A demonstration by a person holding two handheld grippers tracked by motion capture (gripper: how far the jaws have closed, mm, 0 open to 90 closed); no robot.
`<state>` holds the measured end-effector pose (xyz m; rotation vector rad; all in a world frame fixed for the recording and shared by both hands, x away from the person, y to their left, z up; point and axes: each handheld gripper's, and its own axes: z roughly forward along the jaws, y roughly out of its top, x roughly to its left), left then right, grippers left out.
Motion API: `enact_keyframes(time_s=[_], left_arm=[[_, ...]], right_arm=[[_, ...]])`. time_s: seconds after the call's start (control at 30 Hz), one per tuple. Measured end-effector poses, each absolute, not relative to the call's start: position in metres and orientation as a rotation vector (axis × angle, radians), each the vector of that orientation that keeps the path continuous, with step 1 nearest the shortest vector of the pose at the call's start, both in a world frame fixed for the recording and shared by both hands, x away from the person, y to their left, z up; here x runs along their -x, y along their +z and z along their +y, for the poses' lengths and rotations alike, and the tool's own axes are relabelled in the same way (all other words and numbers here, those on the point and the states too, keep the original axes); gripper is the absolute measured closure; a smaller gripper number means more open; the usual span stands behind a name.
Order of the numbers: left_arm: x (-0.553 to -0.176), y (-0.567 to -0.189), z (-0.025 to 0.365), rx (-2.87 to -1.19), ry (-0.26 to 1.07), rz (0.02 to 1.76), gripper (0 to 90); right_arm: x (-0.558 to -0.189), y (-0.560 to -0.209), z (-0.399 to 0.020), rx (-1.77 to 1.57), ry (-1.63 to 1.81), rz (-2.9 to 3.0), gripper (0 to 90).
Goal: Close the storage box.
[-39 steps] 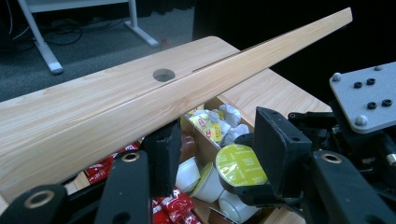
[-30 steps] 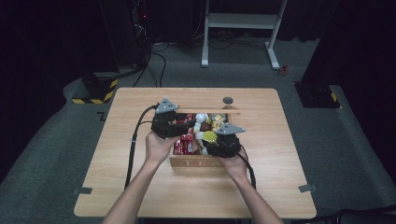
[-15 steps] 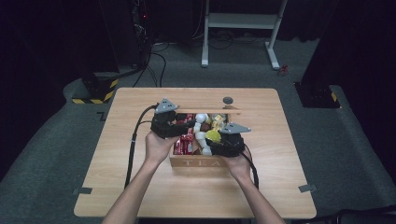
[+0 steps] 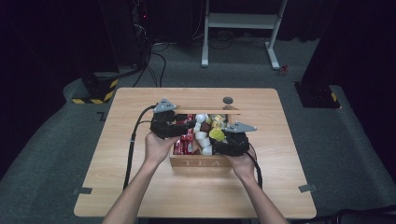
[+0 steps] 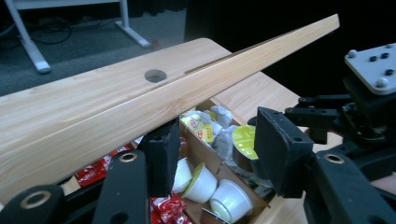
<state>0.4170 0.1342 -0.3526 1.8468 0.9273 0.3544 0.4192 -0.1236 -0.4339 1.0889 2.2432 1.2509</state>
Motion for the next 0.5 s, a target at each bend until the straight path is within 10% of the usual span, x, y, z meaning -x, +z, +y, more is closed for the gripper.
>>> enact_keyframes(time_s=[0.5], left_arm=[[-0.414, -0.356, 0.135, -1.845, 0.346, 0.918, 51.4]], right_arm=[[-0.419, -0.429, -0.139, -1.118, 1.255, 2.225, 38.3]])
